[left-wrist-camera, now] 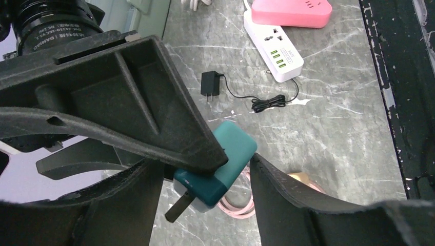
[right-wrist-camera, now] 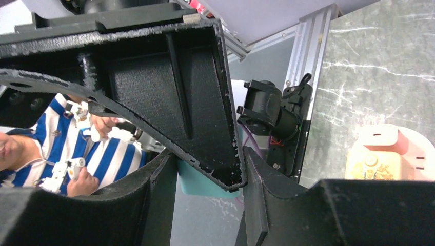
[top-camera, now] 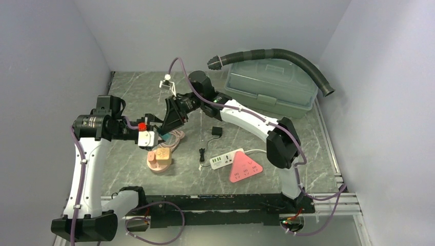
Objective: Insert the plug
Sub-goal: Pick up the plug from the center of the board.
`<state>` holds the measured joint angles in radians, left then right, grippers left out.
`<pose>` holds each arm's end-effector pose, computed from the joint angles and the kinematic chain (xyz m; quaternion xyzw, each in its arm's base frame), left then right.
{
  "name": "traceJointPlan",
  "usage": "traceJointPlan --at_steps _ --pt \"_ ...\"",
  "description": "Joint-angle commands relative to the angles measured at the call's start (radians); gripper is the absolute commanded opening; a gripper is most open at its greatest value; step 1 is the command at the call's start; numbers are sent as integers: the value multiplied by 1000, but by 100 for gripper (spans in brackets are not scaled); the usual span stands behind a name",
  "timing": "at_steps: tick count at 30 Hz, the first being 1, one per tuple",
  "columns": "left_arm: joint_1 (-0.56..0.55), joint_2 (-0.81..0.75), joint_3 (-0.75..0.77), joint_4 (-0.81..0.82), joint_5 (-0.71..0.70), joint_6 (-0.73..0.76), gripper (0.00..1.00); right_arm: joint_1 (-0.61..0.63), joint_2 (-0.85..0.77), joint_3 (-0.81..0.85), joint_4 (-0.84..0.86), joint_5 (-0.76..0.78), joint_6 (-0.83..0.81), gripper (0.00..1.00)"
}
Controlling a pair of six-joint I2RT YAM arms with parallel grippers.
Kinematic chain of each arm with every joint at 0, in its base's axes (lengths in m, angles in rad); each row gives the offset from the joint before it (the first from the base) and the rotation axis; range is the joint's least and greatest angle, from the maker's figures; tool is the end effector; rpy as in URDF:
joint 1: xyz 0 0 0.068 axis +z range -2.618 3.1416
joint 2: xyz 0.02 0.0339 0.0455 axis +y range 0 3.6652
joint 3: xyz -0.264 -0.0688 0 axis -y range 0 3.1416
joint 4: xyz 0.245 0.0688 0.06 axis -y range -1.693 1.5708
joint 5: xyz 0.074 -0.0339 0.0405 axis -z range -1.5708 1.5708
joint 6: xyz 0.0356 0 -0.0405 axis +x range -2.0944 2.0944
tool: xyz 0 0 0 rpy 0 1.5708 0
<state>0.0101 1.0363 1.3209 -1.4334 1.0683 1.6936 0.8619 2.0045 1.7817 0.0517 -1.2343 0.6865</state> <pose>0.1415 -0.0298 0.3839 0.6987 0.4811 -0.1922 0.4933 0.2789 0.3769 0.3428 -0.4260 0.5888 0.6838 0.0661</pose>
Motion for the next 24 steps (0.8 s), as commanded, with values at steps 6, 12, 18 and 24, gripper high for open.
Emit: traceJointPlan --at_steps 6,12,18,24 --pt "-4 -7 5 0 -6 84 39 3 22 76 152 -42 102 46" --pt "-4 -52 -40 164 14 -80 0 -3 4 66 20 37 10 73" --pt "-4 -123 -119 428 -26 -354 0 -50 -87 -74 73 132 40 83" --pt "-4 -183 -186 620 -74 -598 0 -80 -216 -264 122 269 31 88"
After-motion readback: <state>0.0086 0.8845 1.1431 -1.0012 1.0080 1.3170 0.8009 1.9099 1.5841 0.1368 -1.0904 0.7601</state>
